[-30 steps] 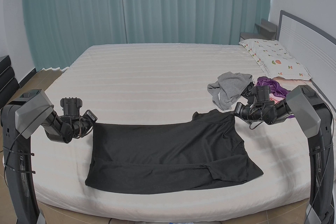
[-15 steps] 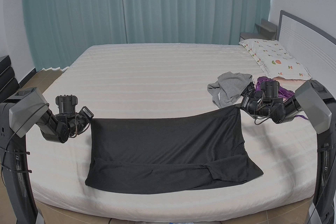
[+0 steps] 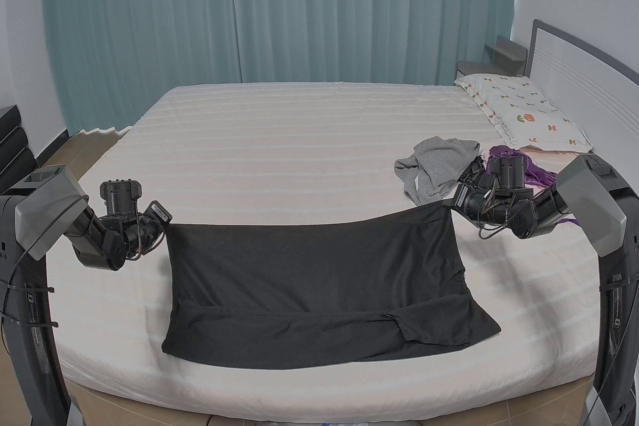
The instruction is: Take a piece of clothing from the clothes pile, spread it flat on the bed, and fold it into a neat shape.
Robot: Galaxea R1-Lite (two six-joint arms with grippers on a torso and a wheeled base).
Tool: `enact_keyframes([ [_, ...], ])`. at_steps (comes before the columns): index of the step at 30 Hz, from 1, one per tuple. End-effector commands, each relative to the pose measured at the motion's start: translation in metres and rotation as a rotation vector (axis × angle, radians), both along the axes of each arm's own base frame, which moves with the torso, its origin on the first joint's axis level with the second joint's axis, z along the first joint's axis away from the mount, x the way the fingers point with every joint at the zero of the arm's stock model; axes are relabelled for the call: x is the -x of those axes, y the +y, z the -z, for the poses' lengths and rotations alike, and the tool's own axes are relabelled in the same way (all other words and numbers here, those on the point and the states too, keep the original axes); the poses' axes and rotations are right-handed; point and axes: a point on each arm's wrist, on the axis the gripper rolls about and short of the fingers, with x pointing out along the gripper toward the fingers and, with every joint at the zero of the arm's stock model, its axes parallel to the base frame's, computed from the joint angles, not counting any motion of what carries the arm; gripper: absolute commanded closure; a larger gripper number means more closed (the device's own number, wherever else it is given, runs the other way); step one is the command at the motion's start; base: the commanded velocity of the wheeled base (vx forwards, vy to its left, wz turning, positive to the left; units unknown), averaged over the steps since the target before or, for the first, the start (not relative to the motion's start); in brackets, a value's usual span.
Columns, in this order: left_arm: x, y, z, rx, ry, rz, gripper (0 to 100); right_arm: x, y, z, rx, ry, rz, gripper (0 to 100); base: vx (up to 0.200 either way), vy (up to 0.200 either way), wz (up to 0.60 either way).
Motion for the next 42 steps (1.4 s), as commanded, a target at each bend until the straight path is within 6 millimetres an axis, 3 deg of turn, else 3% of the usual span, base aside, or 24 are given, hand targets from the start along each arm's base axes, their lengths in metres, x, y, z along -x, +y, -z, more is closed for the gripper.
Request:
enact_keyframes([
  [1,0.0,0.004,0.001,0.001,0.0,-0.008,100,-0.004,0.007,0.01,0.002,-0.012,-0.013,100,0.0,0.0,0.0],
  [15,-0.001,0.004,0.009,0.006,0.017,0.0,100,-0.004,0.007,0.01,0.0,-0.019,-0.011,100,0.0,0.0,0.0],
  [25,0.021,0.001,0.001,0.021,0.049,0.018,100,0.018,-0.002,-0.001,0.002,0.017,-0.006,100,0.0,0.0,0.0],
  [29,0.031,-0.001,0.006,0.023,0.078,0.021,100,0.031,-0.003,-0.004,0.005,0.039,-0.01,100,0.0,0.0,0.0],
  [42,0.067,-0.005,0.004,0.028,0.094,0.052,100,0.067,-0.016,0.007,0.016,0.119,-0.012,100,0.0,0.0,0.0],
])
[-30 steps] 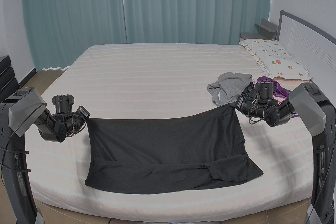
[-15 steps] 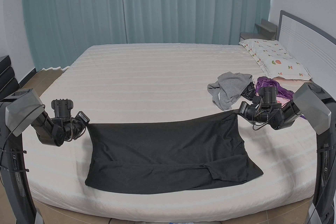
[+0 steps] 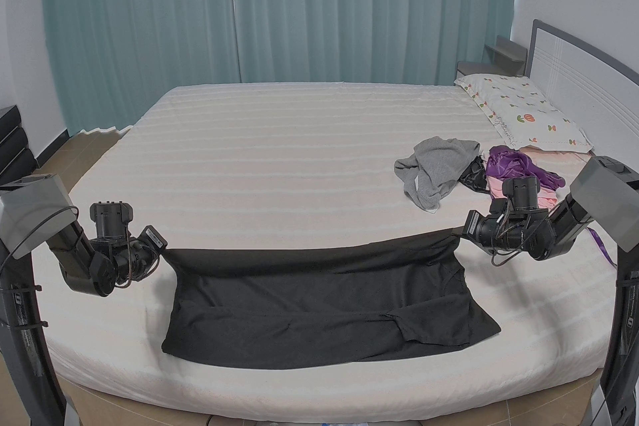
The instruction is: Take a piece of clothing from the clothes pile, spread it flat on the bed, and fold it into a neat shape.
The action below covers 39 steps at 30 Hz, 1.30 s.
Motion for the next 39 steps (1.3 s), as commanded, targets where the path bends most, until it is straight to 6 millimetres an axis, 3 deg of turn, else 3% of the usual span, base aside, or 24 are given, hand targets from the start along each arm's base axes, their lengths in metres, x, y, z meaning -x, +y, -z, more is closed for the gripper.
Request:
enact_keyframes([
  [1,0.017,-0.002,-0.006,0.018,0.017,0.029,100,0.013,-0.008,-0.003,-0.001,0.012,0.009,100,0.0,0.0,0.0],
  [10,0.04,-0.006,0.008,0.004,0.107,0.075,100,0.035,-0.022,0.014,0.028,0.082,-0.026,100,0.0,0.0,0.0],
  [20,0.061,-0.01,0.02,0.003,0.145,0.088,100,0.05,-0.022,0.037,0.099,0.14,-0.09,100,0.0,0.0,0.0],
  [31,0.081,-0.013,0.034,-0.036,0.181,0.132,100,0.059,-0.022,0.045,0.124,0.169,-0.111,100,0.0,0.0,0.0],
  [32,0.083,-0.015,0.034,-0.036,0.182,0.137,0,0.058,-0.022,0.046,0.125,0.169,-0.109,0,0.0,0.0,0.0],
  [39,0.085,-0.017,0.031,-0.037,0.163,0.14,0,0.054,-0.023,0.027,0.074,0.134,-0.071,0,0.0,0.0,0.0],
])
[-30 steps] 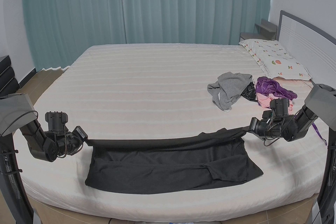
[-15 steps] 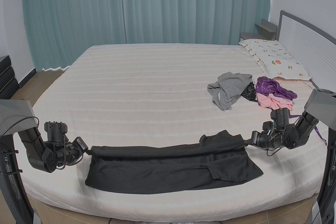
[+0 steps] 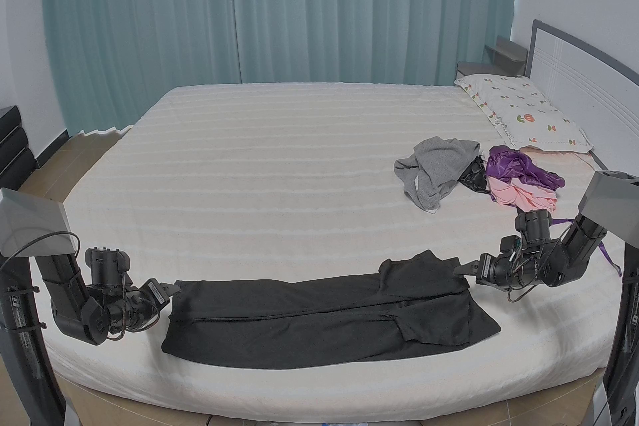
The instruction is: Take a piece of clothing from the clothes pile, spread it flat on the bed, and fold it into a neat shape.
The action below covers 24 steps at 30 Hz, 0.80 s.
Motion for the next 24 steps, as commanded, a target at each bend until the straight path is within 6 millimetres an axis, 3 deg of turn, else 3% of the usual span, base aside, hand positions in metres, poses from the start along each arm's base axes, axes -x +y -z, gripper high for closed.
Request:
enact_keyframes([
  [1,0.002,-0.001,0.0,0.002,0.002,0.0,0,-0.003,-0.001,-0.011,-0.031,-0.022,0.025,0,0.0,0.0,0.0],
  [5,-0.004,0.0,-0.005,0.006,-0.03,-0.005,0,-0.01,-0.001,-0.019,-0.074,-0.036,0.067,0,0.0,0.0,0.0],
  [10,-0.028,-0.002,-0.011,0.022,-0.103,-0.014,0,-0.022,0.002,-0.02,-0.121,-0.04,0.111,0,0.0,0.0,0.0],
  [16,-0.056,-0.022,0.011,0.011,-0.106,0.034,0,-0.031,0.004,-0.008,-0.114,-0.024,0.116,0,0.0,0.0,0.0],
  [24,-0.063,-0.022,0.022,0.005,-0.12,0.032,0,-0.038,0.003,-0.005,-0.092,-0.039,0.138,0,0.0,0.0,0.0],
])
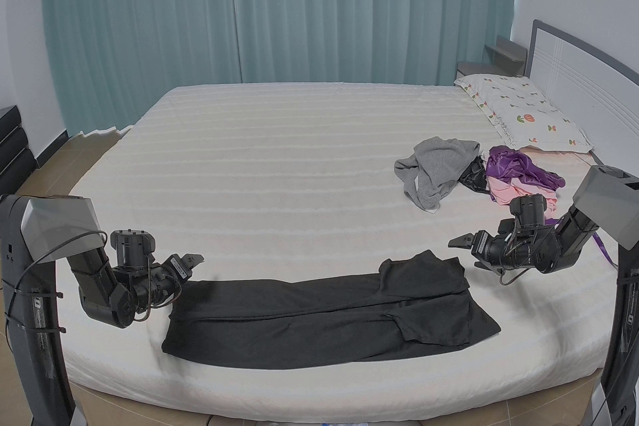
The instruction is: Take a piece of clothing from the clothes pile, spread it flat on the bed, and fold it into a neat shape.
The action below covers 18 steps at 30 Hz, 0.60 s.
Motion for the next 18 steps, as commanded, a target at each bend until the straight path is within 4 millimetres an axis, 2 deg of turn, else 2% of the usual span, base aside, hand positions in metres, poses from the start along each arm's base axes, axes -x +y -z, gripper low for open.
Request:
enact_keyframes([
  [1,-0.0021,-0.0014,0.0137,-0.002,0.016,0.004,0,-0.0037,0.0,0.0056,0.008,0.004,0.007,0,0.0,0.0,0.0],
  [4,-0.0018,-0.0013,0.0142,-0.006,0.015,0.006,0,-0.0052,0.0006,0.0085,0.01,0.008,0.009,0,0.0,0.0,0.0],
  [5,-0.0018,-0.0013,0.0142,-0.008,0.015,0.007,100,-0.0052,0.0012,0.0085,0.011,0.008,0.009,0,0.0,0.0,0.0],
  [18,-0.0026,-0.0001,0.0131,-0.004,0.008,-0.005,100,-0.005,0.0012,0.0123,0.012,0.017,0.012,0,0.0,0.0,0.0],
])
